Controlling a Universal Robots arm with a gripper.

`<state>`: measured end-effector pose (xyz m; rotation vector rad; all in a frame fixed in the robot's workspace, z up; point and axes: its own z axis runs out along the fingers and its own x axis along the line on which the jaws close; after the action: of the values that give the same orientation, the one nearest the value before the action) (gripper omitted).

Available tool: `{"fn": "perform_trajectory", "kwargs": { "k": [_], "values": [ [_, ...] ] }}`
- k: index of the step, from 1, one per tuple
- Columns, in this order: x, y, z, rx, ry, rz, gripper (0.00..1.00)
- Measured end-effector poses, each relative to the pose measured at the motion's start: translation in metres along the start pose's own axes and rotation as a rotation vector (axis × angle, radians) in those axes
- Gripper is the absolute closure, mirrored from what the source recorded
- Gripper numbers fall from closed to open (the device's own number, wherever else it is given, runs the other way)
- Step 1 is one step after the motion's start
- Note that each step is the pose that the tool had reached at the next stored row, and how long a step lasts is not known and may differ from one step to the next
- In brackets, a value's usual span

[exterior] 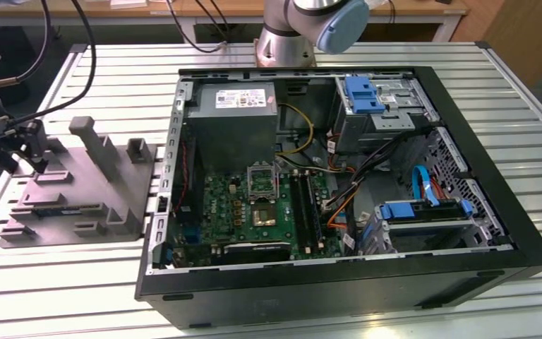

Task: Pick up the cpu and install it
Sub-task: 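Pick up the cpu and move it towards the insertion slot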

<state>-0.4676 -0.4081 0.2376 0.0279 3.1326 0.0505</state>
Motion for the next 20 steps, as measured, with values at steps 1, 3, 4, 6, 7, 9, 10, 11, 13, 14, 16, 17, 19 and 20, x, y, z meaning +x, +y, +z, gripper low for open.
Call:
{"fn": "perform_trajectory", "kwargs": {
  "k": [1, 3, 4, 6, 7, 9, 10, 11, 13, 14, 16, 17, 19, 20],
  "values": [
    [0.0, 0.0, -0.0007, 0.0001, 0.0002, 0.0, 0.53],
    [0.0, 0.0001, -0.0017, -0.0001, -0.0002, 0.0, 0.53],
    [0.0, 0.0001, -0.0022, -0.0001, -0.0001, 0.0, 0.53],
    [0.0, 0.0001, -0.0034, 0.0, 0.0, 0.0, 0.53],
    [0.0, 0.0001, -0.0038, -0.0001, -0.0001, 0.0, 0.53],
    [-0.0001, 0.0001, -0.0039, -0.0003, -0.0004, 0.0, 0.53],
    [-0.0001, 0.0002, -0.0053, -0.0001, 0.0, 0.0, 0.53],
    [-0.0001, 0.0002, -0.0064, -0.0001, -0.0001, 0.0, 0.53],
    [-0.0001, 0.0002, -0.0067, 0.0, -0.0001, 0.0, 0.53],
    [-0.0001, 0.0002, -0.0069, 0.0, 0.0, 0.0, 0.53],
    [-0.0001, 0.0002, -0.0072, -0.0001, -0.0001, 0.0, 0.53],
    [-0.0001, 0.0003, -0.0076, 0.0, 0.0001, 0.0, 0.53],
    [-0.0001, 0.0003, -0.008, 0.0, 0.0, 0.0, 0.53],
    [-0.0001, 0.0003, -0.0082, 0.0, 0.0, 0.0, 0.53]
  ]
}}
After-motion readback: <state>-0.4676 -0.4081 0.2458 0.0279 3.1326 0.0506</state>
